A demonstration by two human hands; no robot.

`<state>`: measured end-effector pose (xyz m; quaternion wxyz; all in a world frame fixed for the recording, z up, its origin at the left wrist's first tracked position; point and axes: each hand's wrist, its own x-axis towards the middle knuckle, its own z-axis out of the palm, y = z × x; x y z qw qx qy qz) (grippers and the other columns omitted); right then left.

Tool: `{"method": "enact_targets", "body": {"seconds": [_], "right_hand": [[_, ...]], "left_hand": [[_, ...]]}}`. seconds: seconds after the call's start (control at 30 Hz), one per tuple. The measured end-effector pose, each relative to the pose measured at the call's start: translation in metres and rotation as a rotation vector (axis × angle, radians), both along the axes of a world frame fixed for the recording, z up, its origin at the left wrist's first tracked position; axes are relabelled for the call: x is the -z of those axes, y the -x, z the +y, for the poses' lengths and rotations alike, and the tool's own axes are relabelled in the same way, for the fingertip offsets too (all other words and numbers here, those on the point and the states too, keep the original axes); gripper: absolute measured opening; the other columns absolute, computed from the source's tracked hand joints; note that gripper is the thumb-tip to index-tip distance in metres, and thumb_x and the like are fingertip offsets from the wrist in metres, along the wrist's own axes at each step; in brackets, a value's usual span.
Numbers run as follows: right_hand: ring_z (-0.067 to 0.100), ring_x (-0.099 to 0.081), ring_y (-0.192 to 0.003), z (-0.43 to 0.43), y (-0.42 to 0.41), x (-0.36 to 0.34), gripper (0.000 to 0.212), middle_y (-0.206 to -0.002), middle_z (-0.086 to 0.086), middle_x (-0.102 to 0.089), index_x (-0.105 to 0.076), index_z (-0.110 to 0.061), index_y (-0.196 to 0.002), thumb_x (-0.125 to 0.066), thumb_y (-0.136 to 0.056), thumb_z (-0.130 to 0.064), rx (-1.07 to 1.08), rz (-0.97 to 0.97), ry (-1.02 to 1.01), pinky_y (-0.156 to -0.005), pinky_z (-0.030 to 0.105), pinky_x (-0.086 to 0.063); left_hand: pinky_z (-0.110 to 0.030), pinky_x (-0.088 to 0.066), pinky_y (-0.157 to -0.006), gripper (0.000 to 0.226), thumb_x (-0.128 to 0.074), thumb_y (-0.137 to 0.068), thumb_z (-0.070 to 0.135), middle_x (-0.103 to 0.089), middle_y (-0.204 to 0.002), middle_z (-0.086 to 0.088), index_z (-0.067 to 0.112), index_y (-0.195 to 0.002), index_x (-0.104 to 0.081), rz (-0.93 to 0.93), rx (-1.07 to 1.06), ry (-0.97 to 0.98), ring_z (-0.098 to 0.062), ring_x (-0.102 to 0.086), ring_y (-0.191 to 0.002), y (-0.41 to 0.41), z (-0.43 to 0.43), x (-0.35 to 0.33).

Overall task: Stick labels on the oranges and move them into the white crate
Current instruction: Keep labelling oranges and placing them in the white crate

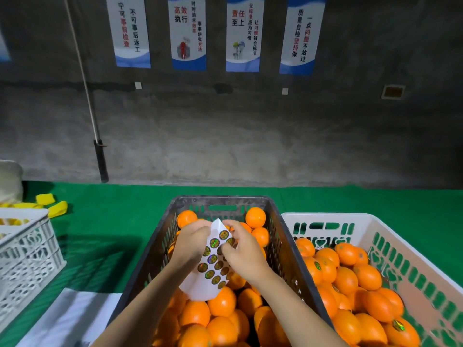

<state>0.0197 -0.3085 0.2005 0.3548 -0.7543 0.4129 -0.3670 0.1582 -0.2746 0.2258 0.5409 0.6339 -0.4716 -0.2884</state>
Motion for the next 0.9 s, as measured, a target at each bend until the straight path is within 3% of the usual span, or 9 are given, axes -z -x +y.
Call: {"method": "enact_targets", "body": {"seconds": [0.07, 0.13, 0.2, 0.3, 0.47, 0.63, 0.73, 0.83, 0.9], "right_hand": [[0.022, -0.067, -0.082, -0.002, -0.003, -0.002, 0.025, -0.092, 0.002, -0.071, -0.066, -0.025, -0.107, -0.056, -0.088, -0.012, -0.003, -0.097, -0.089, -0.072, 0.044, -0.055], [0.029, -0.059, -0.069, -0.004, -0.001, -0.001, 0.008, -0.077, 0.009, -0.066, -0.062, -0.013, -0.084, -0.056, -0.09, -0.011, 0.023, -0.166, -0.126, -0.062, 0.043, -0.047], [0.025, -0.04, -0.057, -0.007, 0.001, 0.0, 0.027, -0.062, 0.011, -0.045, -0.042, -0.006, -0.069, -0.055, -0.092, -0.011, 0.064, -0.232, -0.175, -0.057, 0.038, -0.032], [0.018, -0.029, -0.056, -0.008, 0.006, -0.005, 0.041, -0.057, 0.004, -0.031, -0.033, -0.015, -0.059, -0.054, -0.094, -0.011, 0.158, -0.306, -0.24, -0.057, 0.034, -0.023], [0.023, -0.037, -0.074, -0.009, 0.009, -0.009, 0.029, -0.077, 0.011, -0.041, -0.044, 0.005, -0.073, -0.054, -0.089, -0.017, 0.178, -0.406, -0.391, -0.069, 0.036, -0.028], [0.024, -0.03, -0.073, -0.006, 0.008, -0.013, 0.035, -0.076, 0.013, -0.032, -0.026, -0.019, -0.061, -0.054, -0.083, -0.02, 0.238, -0.4, -0.428, -0.065, 0.037, -0.025], [0.025, -0.042, -0.072, -0.006, 0.009, -0.013, 0.022, -0.077, 0.014, -0.043, -0.043, -0.016, -0.069, -0.058, -0.077, -0.031, 0.185, -0.401, -0.466, -0.069, 0.038, -0.033], [0.033, -0.067, -0.076, -0.008, 0.009, -0.008, 0.032, -0.08, 0.013, -0.072, -0.068, -0.008, -0.077, -0.064, -0.086, -0.039, 0.109, -0.418, -0.466, -0.068, 0.034, -0.051], [0.026, -0.073, -0.08, -0.01, 0.009, -0.005, 0.034, -0.085, 0.014, -0.076, -0.074, -0.007, -0.084, -0.063, -0.093, -0.038, 0.108, -0.433, -0.458, -0.065, 0.028, -0.055]], "left_hand": [[-0.034, -0.054, -0.057, 0.026, -0.053, -0.085, 0.023, -0.072, -0.069, -0.002, 0.027, -0.07, -0.074, -0.031, 0.006, -0.003, -0.016, -0.069, -0.061, 0.0, 0.0, 0.003], [-0.04, -0.056, -0.077, 0.028, -0.046, -0.094, 0.022, -0.074, -0.096, -0.002, 0.024, -0.102, -0.073, -0.264, -0.118, -0.003, -0.02, -0.069, -0.086, -0.004, -0.001, 0.007], [-0.044, -0.047, -0.094, 0.039, -0.041, -0.091, 0.029, -0.065, -0.118, -0.003, 0.018, -0.12, -0.066, -0.521, -0.251, 0.068, -0.025, -0.059, -0.107, -0.009, 0.0, 0.011], [-0.038, -0.045, -0.09, 0.038, -0.046, -0.085, 0.028, -0.066, -0.112, -0.005, 0.012, -0.112, -0.068, -0.676, -0.217, 0.221, -0.027, -0.058, -0.104, -0.008, 0.0, 0.013], [-0.023, -0.035, -0.094, 0.034, -0.062, -0.094, 0.034, -0.062, -0.122, 0.005, 0.021, -0.125, -0.066, -0.837, -0.008, 0.219, -0.016, -0.053, -0.114, -0.004, -0.006, 0.028], [-0.032, -0.042, -0.091, 0.034, -0.069, -0.09, 0.034, -0.065, -0.116, 0.004, 0.021, -0.121, -0.07, -0.85, -0.008, 0.281, -0.019, -0.055, -0.108, -0.002, -0.008, 0.031], [-0.033, -0.044, -0.089, 0.032, -0.071, -0.089, 0.032, -0.066, -0.113, 0.003, 0.02, -0.118, -0.072, -0.873, -0.011, 0.297, -0.02, -0.056, -0.105, -0.001, -0.007, 0.031], [-0.034, -0.046, -0.084, 0.026, -0.076, -0.085, 0.026, -0.07, -0.106, 0.003, 0.02, -0.11, -0.075, -0.914, -0.016, 0.342, -0.021, -0.062, -0.098, 0.0, -0.007, 0.031], [-0.036, -0.049, -0.079, 0.024, -0.079, -0.082, 0.023, -0.072, -0.102, 0.003, 0.018, -0.106, -0.077, -0.93, -0.029, 0.378, -0.022, -0.066, -0.093, 0.001, -0.007, 0.031]]}}
